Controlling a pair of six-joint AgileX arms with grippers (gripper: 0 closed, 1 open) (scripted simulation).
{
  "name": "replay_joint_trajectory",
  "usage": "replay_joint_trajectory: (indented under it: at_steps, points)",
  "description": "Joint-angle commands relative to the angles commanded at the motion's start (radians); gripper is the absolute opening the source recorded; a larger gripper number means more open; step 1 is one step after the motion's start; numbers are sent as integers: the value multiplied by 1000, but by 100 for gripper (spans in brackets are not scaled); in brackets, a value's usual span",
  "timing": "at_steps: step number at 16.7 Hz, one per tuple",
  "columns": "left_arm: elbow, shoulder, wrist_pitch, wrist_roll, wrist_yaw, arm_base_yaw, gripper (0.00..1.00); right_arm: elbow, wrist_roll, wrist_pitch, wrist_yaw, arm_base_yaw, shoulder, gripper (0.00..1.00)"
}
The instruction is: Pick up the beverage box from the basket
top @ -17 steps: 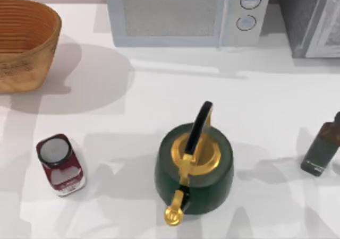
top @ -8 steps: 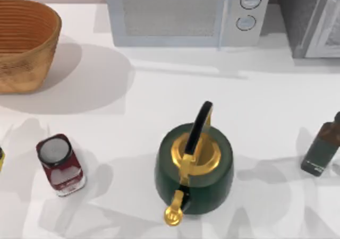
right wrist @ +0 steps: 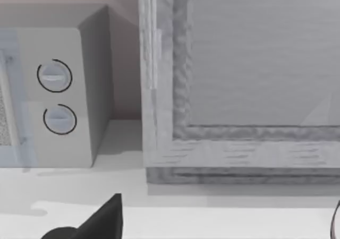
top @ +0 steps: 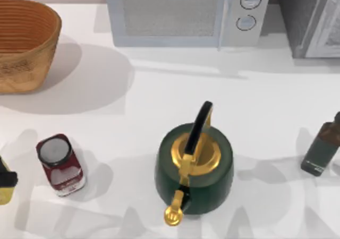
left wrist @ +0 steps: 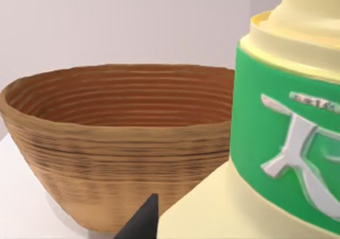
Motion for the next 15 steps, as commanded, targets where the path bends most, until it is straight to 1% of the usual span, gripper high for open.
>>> replay_joint_trajectory:
  at_steps: [3, 4, 5, 7, 10, 15]
  points:
    - [1, 6, 2, 2, -1, 2, 0, 0, 0, 0, 0, 0, 0, 100]
    - [0, 17, 9, 1, -12, -4, 0, 0, 0, 0, 0, 0, 0, 100]
    - [1, 38, 24, 1, -34, -15, 0, 0, 0, 0, 0, 0, 0, 100]
    - [8, 104, 77, 3, -107, -53, 0, 0, 0, 0, 0, 0, 0, 100]
    - [35, 246, 208, 12, -278, -141, 0, 0, 0, 0, 0, 0, 0, 100]
    - [94, 536, 478, 33, -641, -324, 0, 0, 0, 0, 0, 0, 0, 100]
